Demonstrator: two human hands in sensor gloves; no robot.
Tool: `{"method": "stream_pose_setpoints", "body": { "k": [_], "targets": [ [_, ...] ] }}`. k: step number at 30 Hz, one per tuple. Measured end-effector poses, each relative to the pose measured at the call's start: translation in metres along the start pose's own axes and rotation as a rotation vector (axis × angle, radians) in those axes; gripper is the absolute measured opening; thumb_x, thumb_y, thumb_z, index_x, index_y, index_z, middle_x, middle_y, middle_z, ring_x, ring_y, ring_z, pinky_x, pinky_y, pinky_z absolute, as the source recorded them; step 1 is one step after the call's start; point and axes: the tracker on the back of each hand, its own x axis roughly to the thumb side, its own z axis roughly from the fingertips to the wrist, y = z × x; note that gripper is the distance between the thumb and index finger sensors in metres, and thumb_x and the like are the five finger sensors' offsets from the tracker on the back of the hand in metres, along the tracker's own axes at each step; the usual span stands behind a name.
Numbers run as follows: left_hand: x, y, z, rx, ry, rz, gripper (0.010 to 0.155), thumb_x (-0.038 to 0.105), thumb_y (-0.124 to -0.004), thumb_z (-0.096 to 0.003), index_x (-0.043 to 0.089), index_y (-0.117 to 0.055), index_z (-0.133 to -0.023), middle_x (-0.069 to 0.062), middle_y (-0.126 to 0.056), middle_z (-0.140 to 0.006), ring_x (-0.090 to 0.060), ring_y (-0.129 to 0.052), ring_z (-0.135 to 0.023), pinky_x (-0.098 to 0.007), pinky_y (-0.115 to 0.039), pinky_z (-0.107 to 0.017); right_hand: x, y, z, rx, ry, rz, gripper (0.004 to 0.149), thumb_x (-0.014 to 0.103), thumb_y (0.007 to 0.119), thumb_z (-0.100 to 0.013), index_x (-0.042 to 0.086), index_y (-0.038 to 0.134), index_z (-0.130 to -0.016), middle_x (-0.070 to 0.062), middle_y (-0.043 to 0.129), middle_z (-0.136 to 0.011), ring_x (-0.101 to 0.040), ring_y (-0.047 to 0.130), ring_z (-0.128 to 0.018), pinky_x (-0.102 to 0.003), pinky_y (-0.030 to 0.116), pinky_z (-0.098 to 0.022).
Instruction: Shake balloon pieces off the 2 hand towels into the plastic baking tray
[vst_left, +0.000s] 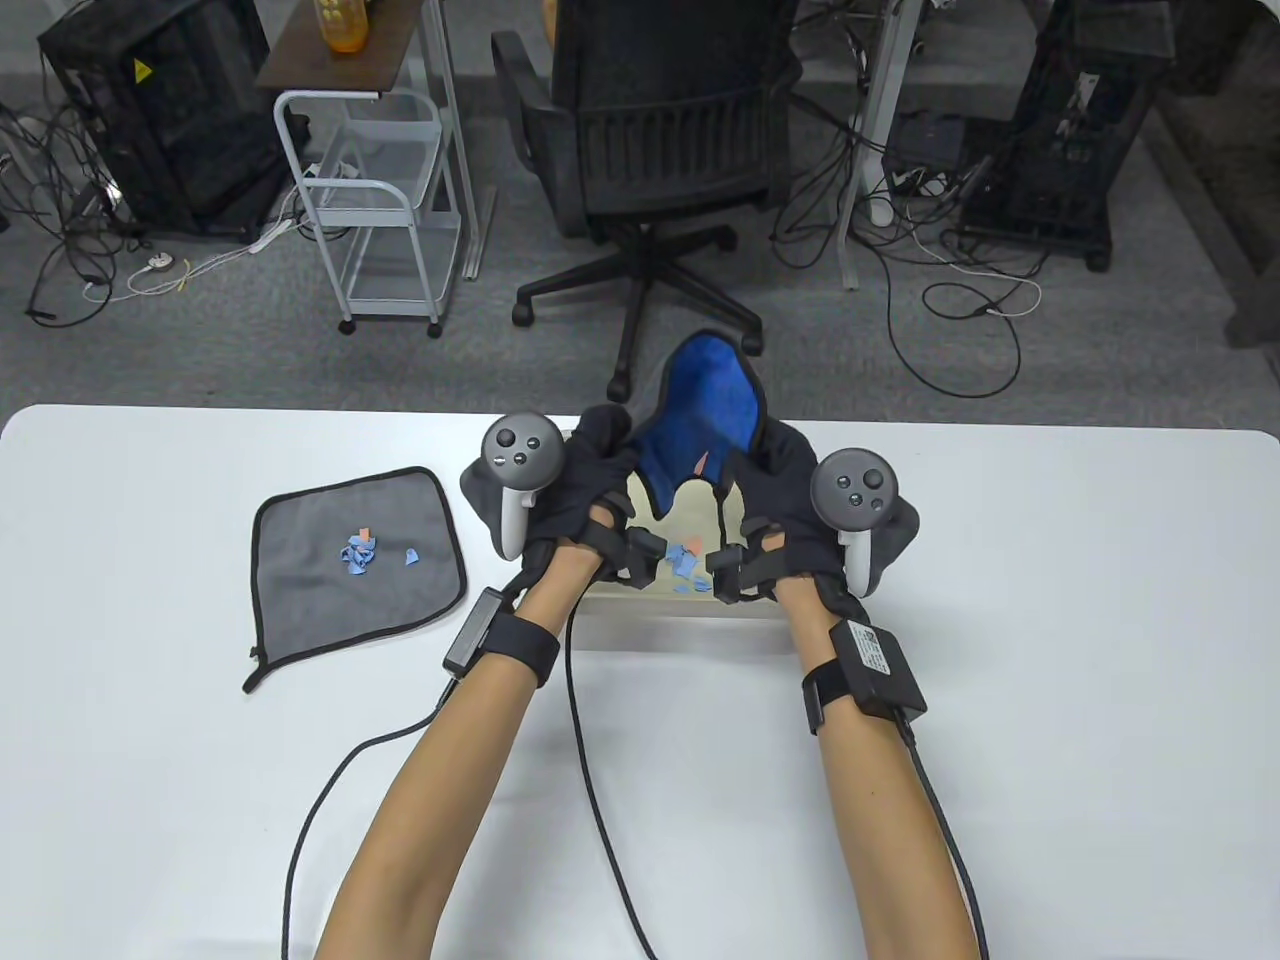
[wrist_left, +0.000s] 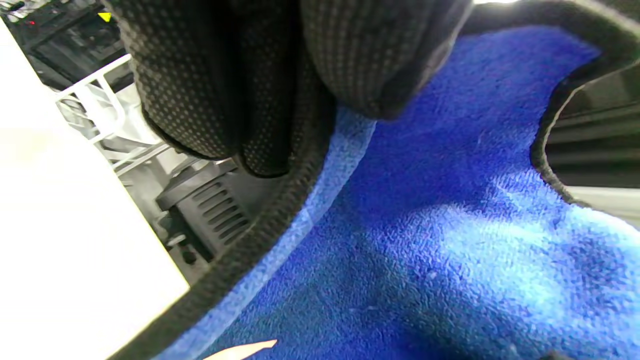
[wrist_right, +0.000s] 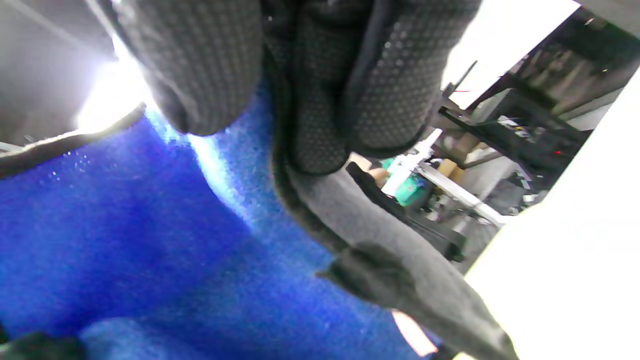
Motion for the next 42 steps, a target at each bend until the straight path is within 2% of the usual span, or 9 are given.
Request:
{"method": "stream_pose_setpoints", "body": {
  "k": [5,11,15,19,24,29,34,38,42],
  "targets": [
    [-0.019,-0.008,0.006,-0.023,0.025,0.009,0.041,0.028,-0.084,-0.0346,0.043,-0.07,-0.07,0.015,-0.09,-0.074,-0.02,-0.103,-0.077,-0.038,-0.093,-0.053,-0.016,0.007,0.005,0.011,0.05,-0.041,0.039,0.037,0.089,-0.036,0.046,0.074,-0.07,0.018,0.086,-0.09,-0.008,0.1,-0.074,-0.027,0.093,-0.054],
    [-0.018,-0.003,0.005,-0.046,0.034,0.038,0.041,0.03,-0.082,-0.0362,0.043,-0.068,-0.073,0.013,-0.088,-0.078,-0.022,-0.101,-0.079,-0.04,-0.091,-0.055,0.005,-0.001,-0.008,0.011,0.06,-0.054,0.039,0.036,0.089,-0.036,0.045,0.074,-0.071,0.017,0.085,-0.091,-0.008,0.099,-0.075,-0.026,0.092,-0.054],
    [-0.03,-0.004,0.008,-0.083,0.079,0.033,0.042,0.031,-0.08,-0.0374,0.043,-0.065,-0.075,0.011,-0.085,-0.082,-0.024,-0.097,-0.082,-0.041,-0.088,-0.057,0.019,-0.002,-0.019,0.028,0.092,-0.058,0.039,0.035,0.088,-0.036,0.045,0.074,-0.071,0.017,0.084,-0.092,-0.007,0.099,-0.077,-0.025,0.092,-0.055],
    [-0.043,-0.007,0.013,-0.153,0.122,0.033,0.049,0.034,-0.077,-0.0387,0.04,-0.06,-0.085,0.004,-0.072,-0.093,-0.029,-0.086,-0.09,-0.046,-0.08,-0.061,0.03,-0.001,-0.024,0.044,0.096,-0.072,0.039,0.035,0.088,-0.037,0.045,0.074,-0.071,0.017,0.084,-0.093,-0.007,0.099,-0.077,-0.025,0.092,-0.056],
    [-0.055,0.003,0.027,-0.192,0.141,0.069,0.069,0.04,-0.076,-0.0383,0.03,-0.043,-0.097,-0.007,-0.051,-0.104,-0.039,-0.066,-0.099,-0.053,-0.068,-0.067,0.049,-0.007,-0.025,0.037,0.045,-0.06,0.039,0.036,0.088,-0.037,0.045,0.074,-0.072,0.017,0.085,-0.091,-0.007,0.1,-0.074,-0.025,0.093,-0.054],
    [-0.058,0.027,0.055,-0.215,0.134,0.111,0.081,0.044,-0.076,-0.0381,0.028,-0.028,-0.101,-0.014,-0.031,-0.108,-0.046,-0.043,-0.105,-0.062,-0.055,-0.071,0.064,-0.013,-0.024,0.015,0.001,-0.002,0.039,0.037,0.088,-0.037,0.045,0.074,-0.072,0.016,0.086,-0.09,-0.007,0.1,-0.073,-0.025,0.093,-0.054],
    [-0.056,0.05,0.099,-0.291,0.092,0.052,0.083,0.046,-0.075,-0.0384,0.028,-0.025,-0.102,-0.016,-0.025,-0.109,-0.049,-0.034,-0.106,-0.067,-0.049,-0.071,0.069,-0.012,-0.021,0.014,-0.004,0.014,0.04,0.038,0.088,-0.037,0.044,0.073,-0.073,0.016,0.086,-0.09,-0.008,0.101,-0.073,-0.026,0.092,-0.054],
    [-0.053,0.052,0.14,-0.411,0.052,-0.029,0.085,0.05,-0.074,-0.0386,0.029,-0.023,-0.103,-0.016,-0.021,-0.11,-0.05,-0.03,-0.106,-0.068,-0.046,-0.071,0.07,-0.007,-0.017,0.013,-0.01,0.036,0.04,0.038,0.088,-0.037,0.043,0.073,-0.074,0.014,0.086,-0.091,-0.009,0.1,-0.074,-0.027,0.092,-0.054],
    [-0.06,0.044,0.178,-0.505,0.028,-0.074,0.085,0.051,-0.073,-0.0385,0.028,-0.024,-0.103,-0.016,-0.023,-0.11,-0.051,-0.033,-0.106,-0.068,-0.047,-0.071,0.072,-0.005,-0.014,0.017,-0.01,0.042,0.04,0.038,0.087,-0.037,0.043,0.073,-0.074,0.014,0.086,-0.091,-0.01,0.1,-0.074,-0.028,0.092,-0.054]
  ]
}}
